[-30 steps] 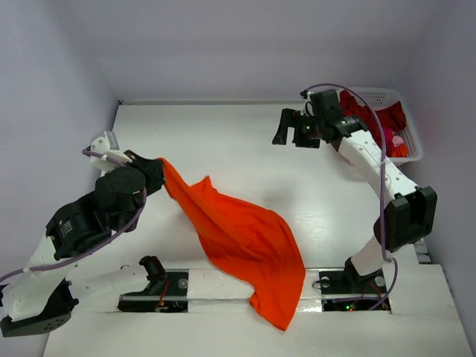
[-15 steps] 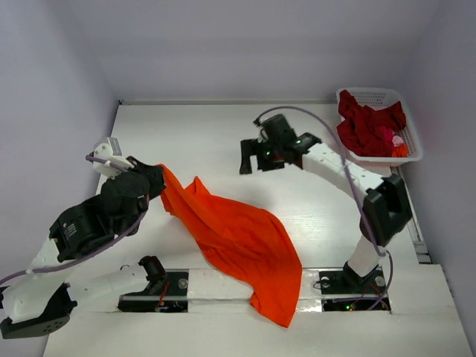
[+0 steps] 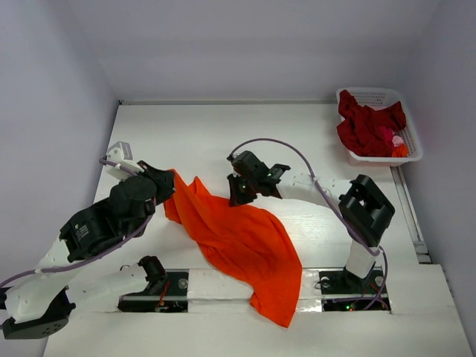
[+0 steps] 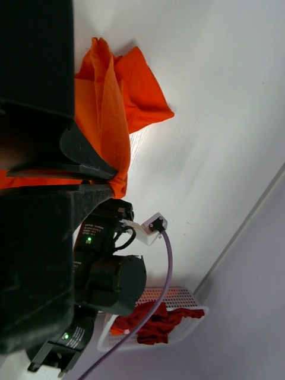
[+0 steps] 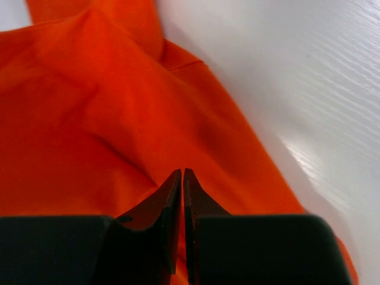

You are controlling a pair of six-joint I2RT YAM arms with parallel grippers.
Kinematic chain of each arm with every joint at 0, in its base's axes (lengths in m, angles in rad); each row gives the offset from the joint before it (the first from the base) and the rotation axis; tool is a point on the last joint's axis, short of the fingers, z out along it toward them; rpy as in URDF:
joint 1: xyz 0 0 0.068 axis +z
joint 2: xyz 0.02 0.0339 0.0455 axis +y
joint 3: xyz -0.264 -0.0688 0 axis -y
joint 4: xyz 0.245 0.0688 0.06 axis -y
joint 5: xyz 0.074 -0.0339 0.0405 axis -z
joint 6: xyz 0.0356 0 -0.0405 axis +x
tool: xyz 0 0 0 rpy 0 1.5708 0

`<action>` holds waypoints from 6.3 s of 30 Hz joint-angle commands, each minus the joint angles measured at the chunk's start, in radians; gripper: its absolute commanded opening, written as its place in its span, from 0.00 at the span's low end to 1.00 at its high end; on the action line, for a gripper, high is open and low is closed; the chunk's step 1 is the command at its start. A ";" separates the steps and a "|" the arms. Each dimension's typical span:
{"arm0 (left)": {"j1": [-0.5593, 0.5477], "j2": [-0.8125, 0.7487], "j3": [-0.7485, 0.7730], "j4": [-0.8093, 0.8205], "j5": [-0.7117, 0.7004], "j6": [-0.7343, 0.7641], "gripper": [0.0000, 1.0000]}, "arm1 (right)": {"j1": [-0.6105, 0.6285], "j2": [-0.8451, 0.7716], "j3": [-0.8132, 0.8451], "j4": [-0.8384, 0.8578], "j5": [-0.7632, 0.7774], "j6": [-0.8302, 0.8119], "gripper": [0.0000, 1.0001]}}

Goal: Fold and stack the t-shirts
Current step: Flatten out the tshirt

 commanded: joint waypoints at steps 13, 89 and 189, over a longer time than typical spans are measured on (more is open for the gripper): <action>-0.002 -0.002 -0.022 0.080 0.054 -0.035 0.00 | 0.098 0.135 0.002 0.198 -0.031 0.101 0.00; 0.995 1.114 0.195 0.527 0.897 0.344 0.00 | -0.276 -0.320 -0.544 0.022 0.019 0.256 0.00; 1.039 1.107 0.160 0.541 0.944 0.346 0.00 | -0.425 0.501 0.686 -0.336 -0.047 -0.016 0.28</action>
